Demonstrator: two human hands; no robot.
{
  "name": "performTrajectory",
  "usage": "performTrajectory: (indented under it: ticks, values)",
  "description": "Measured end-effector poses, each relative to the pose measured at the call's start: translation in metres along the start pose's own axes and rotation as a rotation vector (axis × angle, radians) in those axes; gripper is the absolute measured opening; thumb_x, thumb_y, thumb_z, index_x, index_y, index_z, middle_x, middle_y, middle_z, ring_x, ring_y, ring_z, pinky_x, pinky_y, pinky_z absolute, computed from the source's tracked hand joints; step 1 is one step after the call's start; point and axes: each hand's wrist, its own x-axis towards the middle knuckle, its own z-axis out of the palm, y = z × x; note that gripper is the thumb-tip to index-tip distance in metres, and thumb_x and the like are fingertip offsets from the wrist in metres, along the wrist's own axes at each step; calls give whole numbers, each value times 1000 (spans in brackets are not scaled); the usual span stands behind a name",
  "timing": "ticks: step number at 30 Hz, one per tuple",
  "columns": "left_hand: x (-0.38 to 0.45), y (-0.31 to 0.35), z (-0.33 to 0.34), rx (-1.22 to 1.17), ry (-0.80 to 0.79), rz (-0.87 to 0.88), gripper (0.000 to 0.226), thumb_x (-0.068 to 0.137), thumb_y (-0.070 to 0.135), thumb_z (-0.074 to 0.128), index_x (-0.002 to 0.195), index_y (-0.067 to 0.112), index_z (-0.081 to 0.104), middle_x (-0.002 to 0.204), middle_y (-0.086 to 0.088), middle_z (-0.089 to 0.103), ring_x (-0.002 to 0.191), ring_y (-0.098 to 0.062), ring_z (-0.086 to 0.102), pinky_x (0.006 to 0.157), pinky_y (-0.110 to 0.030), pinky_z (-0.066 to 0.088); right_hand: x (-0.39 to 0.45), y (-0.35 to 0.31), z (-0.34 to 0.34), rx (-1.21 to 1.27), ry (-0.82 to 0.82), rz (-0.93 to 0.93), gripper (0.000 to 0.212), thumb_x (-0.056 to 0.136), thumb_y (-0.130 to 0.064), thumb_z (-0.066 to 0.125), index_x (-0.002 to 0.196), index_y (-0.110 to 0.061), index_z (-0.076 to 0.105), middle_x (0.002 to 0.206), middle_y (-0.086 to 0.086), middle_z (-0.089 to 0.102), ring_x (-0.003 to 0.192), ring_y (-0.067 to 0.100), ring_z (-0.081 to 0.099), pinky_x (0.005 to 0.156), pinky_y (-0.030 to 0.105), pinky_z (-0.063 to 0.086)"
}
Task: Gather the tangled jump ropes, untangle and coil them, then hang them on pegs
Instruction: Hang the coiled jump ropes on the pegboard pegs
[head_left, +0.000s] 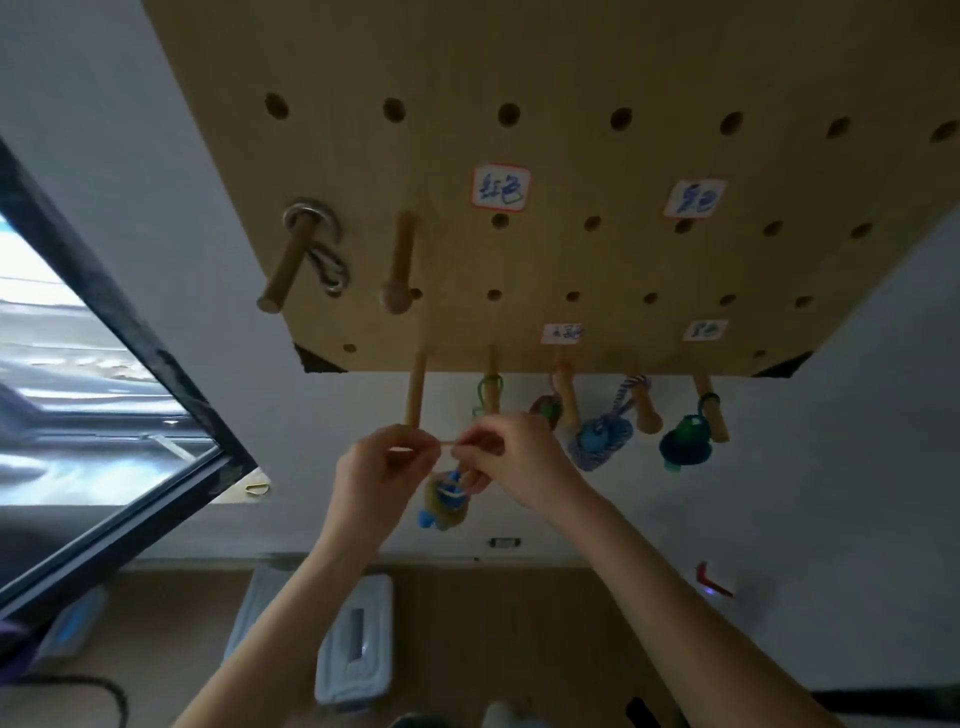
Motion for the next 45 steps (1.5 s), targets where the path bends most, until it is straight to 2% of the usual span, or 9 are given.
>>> performTrajectory:
  ticks: [7,11,16,19,22,26,31,36,45]
  values:
    - [37,-15,-12,53,45,-113,7,86,17,61,80,21,62,77,12,64,72,4,58,58,-9,37,41,-20,39,0,161,157,8,91,-10,57,84,-7,61,84,15,69,59,12,63,63,25,57]
    - [69,-13,-10,-28,3,-149,6,87,10,58,83,14,58,85,6,60,85,-13,58,68,-21,42,60,-23,38,-50,305,207,15,93,-8,52,91,-1,65,92,14,68,86,23,65,83,38,53]
    - [77,-8,-4,72,82,-29,19,80,12,67,92,13,53,98,-1,53,91,-16,52,74,-27,44,46,-22,29,-202,457,76,11,90,-10,56,95,-7,66,93,4,67,79,7,57,67,4,41]
    - [69,-10,4,90,59,-52,16,82,13,64,80,17,48,96,-6,52,80,-21,58,60,-29,51,21,-3,6,-406,680,14,8,82,-15,67,83,-9,62,87,4,59,80,16,54,68,14,40]
    - [74,-4,12,236,79,9,12,83,9,61,81,12,49,98,-6,47,80,-23,53,66,-37,49,22,6,-8,-408,569,221,21,81,-23,69,75,-12,53,82,3,54,75,17,52,67,25,43]
    - [87,2,16,343,111,27,8,86,14,57,86,7,52,103,-10,47,86,-27,50,75,-37,43,54,-4,-8,-267,500,254,32,81,-19,69,59,-19,47,56,-10,49,50,0,46,49,5,38]
    - [85,-3,16,327,134,91,7,85,11,58,91,8,57,109,-10,46,94,-29,51,79,-35,45,77,-6,-8,-493,487,279,15,90,-25,57,83,-11,58,77,2,59,72,18,55,59,28,39]
    - [83,-12,14,317,58,118,16,83,8,59,97,11,65,106,-5,46,94,-26,54,83,-35,48,53,5,-40,-543,612,178,14,88,-25,59,85,-12,63,84,2,66,75,18,60,61,28,44]
    - [84,2,13,455,-23,85,38,86,7,49,124,13,52,123,-12,37,115,-33,41,94,-38,41,62,30,-57,-379,639,325,14,85,-10,60,72,-10,54,78,6,58,73,17,52,62,25,35]
